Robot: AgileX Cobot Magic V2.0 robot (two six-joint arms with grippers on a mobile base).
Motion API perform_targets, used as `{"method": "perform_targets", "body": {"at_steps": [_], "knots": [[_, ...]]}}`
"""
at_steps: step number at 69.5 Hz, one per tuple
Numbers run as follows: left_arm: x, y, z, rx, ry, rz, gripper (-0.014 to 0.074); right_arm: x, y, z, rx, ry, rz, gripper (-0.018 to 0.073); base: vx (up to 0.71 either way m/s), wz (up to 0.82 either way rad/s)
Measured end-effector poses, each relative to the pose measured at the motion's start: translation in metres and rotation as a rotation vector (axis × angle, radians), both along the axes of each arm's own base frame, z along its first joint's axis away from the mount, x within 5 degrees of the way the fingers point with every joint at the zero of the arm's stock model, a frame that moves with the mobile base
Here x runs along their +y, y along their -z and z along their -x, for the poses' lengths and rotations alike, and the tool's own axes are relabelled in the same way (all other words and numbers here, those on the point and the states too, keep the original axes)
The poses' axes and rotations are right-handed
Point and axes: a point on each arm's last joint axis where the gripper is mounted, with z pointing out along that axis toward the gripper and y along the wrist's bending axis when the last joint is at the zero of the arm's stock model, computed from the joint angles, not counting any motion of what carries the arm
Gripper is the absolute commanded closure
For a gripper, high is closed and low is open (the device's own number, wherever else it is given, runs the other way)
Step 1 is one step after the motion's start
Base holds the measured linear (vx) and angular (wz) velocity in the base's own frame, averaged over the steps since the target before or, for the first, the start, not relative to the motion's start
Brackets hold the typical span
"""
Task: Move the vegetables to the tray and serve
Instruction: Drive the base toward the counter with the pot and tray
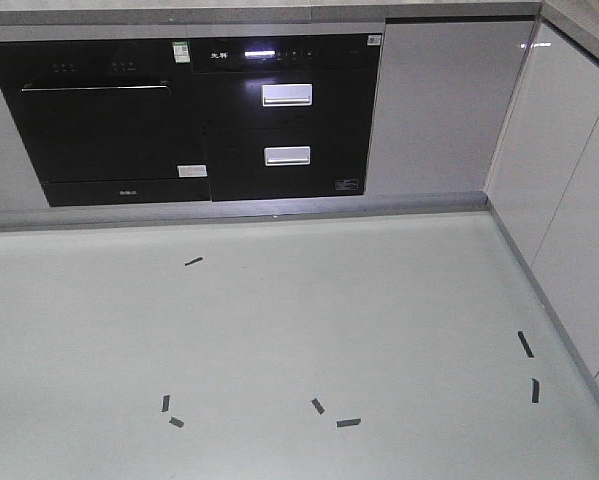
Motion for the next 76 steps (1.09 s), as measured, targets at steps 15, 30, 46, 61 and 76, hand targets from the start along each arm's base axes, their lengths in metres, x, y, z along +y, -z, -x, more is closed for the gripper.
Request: {"method": "perform_targets", "body": {"at_steps": [15, 30, 46, 61, 76], "knots": [[0.0000, 0.0000, 0.0000, 0.000, 0.000, 0.000, 0.0602, 0.0000, 0.0000, 0.0000, 0.000, 0.000, 0.000, 0.0562, 0.00, 0.00], [0.0000, 0.0000, 0.0000, 0.000, 0.000, 0.000, 0.0602, 0.0000, 0.0000, 0.0000, 0.000, 0.000, 0.000, 0.0562, 0.00, 0.00], [0.0000, 0.0000, 0.0000, 0.000, 0.000, 0.000, 0.0602, 0.0000, 0.0000, 0.0000, 0.000, 0.000, 0.000, 0.0562, 0.00, 0.00], [0.0000, 0.0000, 0.0000, 0.000, 0.000, 0.000, 0.0602, 0.0000, 0.0000, 0.0000, 0.000, 0.000, 0.000, 0.0562, 0.00, 0.00], [0.0000, 0.0000, 0.0000, 0.000, 0.000, 0.000, 0.0602, 0.0000, 0.0000, 0.0000, 0.000, 0.000, 0.000, 0.0562, 0.00, -0.01]]}}
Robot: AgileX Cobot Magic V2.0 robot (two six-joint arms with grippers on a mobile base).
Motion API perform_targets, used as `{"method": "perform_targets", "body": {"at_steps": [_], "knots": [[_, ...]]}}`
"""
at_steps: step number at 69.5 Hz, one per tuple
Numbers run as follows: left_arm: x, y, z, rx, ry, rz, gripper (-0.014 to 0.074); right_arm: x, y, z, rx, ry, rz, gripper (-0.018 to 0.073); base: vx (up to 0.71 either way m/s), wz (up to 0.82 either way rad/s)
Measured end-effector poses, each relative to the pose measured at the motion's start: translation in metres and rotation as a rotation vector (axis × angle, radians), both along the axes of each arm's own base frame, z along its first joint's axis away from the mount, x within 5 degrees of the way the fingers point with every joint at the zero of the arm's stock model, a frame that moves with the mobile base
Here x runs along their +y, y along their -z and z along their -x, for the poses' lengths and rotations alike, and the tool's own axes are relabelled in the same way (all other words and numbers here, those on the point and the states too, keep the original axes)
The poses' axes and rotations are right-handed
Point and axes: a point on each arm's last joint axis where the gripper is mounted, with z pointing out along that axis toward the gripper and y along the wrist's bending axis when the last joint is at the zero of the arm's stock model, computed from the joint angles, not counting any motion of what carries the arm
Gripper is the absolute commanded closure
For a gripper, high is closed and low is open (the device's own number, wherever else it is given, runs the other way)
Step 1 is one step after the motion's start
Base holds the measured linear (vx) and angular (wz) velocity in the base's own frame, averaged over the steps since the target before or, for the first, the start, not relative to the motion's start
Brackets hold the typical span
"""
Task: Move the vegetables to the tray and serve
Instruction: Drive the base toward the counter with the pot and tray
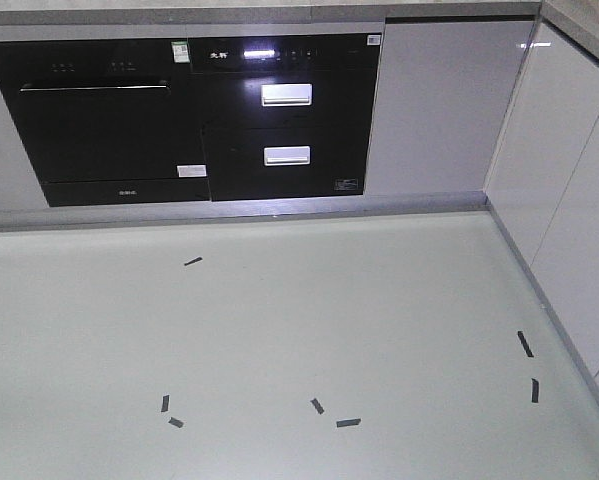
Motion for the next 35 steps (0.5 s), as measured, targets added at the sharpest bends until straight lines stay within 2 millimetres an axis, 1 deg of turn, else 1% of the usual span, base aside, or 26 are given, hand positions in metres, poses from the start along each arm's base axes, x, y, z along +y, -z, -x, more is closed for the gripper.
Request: {"method": "perform_targets", "body": {"at_steps": [35], "knots": [[0.0000, 0.0000, 0.0000, 0.000, 0.000, 0.000, 0.0602, 0.0000, 0.0000, 0.0000, 0.000, 0.000, 0.000, 0.0562, 0.04, 0.00]]}}
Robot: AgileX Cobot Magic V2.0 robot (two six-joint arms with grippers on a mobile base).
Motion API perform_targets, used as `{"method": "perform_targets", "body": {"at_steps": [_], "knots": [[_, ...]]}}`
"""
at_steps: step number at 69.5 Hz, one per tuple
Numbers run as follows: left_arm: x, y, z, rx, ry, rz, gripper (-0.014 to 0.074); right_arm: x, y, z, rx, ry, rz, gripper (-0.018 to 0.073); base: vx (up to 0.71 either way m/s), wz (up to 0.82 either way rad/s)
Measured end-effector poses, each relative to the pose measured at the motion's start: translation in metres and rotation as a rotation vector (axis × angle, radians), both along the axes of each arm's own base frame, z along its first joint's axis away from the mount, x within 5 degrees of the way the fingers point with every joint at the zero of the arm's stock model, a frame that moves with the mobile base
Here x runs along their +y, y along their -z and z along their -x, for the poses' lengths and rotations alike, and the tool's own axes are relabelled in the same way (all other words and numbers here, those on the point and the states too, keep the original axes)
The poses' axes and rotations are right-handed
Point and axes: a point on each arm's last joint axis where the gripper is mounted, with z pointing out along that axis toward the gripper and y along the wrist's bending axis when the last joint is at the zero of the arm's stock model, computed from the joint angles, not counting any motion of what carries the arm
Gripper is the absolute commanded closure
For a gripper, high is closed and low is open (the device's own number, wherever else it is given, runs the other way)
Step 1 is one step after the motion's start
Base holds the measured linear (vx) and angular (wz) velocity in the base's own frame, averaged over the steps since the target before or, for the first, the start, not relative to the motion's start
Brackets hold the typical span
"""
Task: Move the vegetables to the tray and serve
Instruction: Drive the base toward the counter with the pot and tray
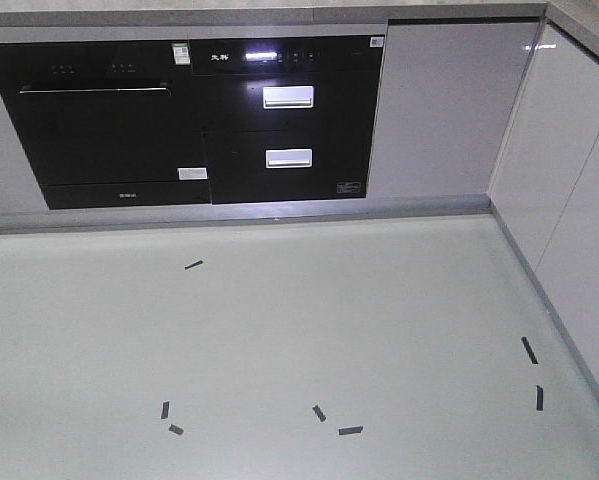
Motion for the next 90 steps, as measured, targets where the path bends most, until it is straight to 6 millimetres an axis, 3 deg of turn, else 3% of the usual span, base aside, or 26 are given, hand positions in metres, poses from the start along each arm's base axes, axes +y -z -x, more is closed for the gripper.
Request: {"method": "perform_targets", "body": {"at_steps": [90], "knots": [[0.0000, 0.0000, 0.0000, 0.000, 0.000, 0.000, 0.0602, 0.0000, 0.0000, 0.0000, 0.000, 0.000, 0.000, 0.0562, 0.07, 0.07]]}}
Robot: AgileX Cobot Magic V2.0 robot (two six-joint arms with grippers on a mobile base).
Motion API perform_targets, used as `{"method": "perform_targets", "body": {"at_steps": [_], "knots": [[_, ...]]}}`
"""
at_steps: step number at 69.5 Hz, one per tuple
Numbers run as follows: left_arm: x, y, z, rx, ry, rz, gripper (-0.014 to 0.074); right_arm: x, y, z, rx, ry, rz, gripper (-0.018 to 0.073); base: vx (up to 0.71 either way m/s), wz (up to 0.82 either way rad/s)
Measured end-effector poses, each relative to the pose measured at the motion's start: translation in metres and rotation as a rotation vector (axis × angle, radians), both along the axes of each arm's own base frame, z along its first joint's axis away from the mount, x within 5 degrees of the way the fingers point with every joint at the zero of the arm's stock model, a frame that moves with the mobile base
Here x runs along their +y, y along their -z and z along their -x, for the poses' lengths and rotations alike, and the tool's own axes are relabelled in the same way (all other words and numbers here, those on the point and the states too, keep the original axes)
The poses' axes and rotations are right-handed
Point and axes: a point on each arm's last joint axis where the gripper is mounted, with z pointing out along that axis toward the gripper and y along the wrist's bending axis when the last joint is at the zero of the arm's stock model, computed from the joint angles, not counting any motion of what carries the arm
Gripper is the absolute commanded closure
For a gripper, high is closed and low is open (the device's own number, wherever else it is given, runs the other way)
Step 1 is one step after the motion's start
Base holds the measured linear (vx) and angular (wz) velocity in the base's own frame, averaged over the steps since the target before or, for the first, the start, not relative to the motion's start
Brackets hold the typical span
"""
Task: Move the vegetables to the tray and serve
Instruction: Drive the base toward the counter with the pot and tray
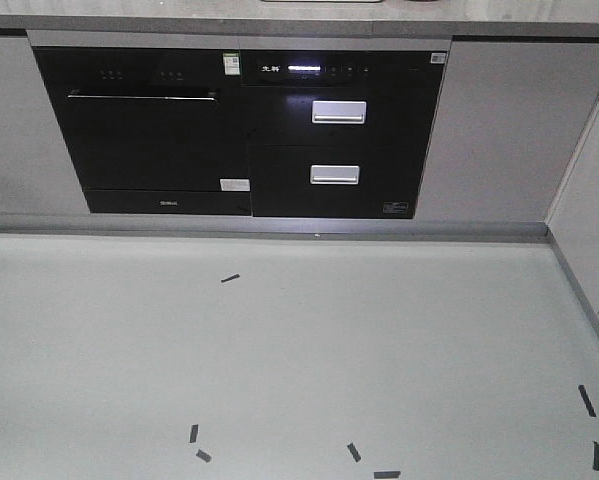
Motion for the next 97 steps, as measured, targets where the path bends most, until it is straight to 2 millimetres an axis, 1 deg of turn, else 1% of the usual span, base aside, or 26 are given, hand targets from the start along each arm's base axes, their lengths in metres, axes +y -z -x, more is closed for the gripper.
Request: {"method": "perform_targets", "body": {"at_steps": [97], "knots": [[0.0000, 0.0000, 0.0000, 0.000, 0.000, 0.000, 0.0602, 0.0000, 0.0000, 0.0000, 0.000, 0.000, 0.000, 0.0562, 0.11, -0.03]]}}
